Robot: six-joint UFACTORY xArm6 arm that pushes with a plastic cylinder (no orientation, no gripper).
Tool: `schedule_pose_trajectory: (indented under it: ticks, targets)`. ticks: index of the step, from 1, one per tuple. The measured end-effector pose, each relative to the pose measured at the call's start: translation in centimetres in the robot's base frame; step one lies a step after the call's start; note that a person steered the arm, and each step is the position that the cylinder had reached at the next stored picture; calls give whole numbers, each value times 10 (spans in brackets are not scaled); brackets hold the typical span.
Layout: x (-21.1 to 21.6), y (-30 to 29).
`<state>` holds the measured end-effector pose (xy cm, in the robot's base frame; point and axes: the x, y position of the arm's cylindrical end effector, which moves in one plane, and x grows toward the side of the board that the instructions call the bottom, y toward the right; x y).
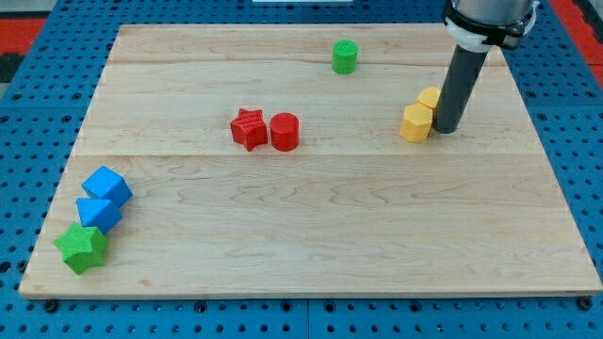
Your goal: Move the yellow heart above the blue cube
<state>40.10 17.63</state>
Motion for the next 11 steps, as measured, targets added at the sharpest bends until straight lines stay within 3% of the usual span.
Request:
schedule_pose_trajectory:
  ticks: [11]
  targets:
    - [-45,-10]
